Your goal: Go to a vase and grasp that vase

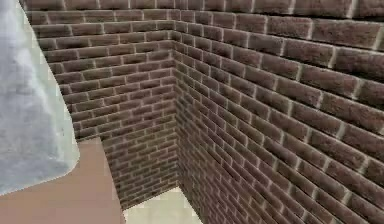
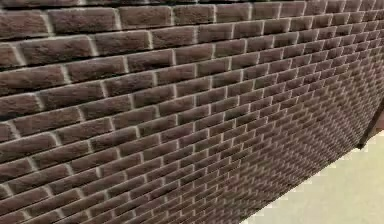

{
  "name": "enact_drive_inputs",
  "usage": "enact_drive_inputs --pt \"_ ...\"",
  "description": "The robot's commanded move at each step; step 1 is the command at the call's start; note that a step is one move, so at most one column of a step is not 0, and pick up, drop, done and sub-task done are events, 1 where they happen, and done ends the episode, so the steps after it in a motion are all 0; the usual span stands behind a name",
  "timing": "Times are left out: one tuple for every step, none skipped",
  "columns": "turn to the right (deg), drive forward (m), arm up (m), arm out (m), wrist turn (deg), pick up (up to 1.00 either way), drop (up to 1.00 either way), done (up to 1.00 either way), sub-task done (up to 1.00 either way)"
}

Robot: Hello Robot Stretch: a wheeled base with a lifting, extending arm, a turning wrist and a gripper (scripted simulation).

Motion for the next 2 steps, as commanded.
enact_drive_inputs --pt "45.0 0.0 0.0 0.0 0.0 0.0 0.0 0.0 0.0" --pt "45.0 0.0 0.0 0.0 0.0 0.0 0.0 0.0 0.0"
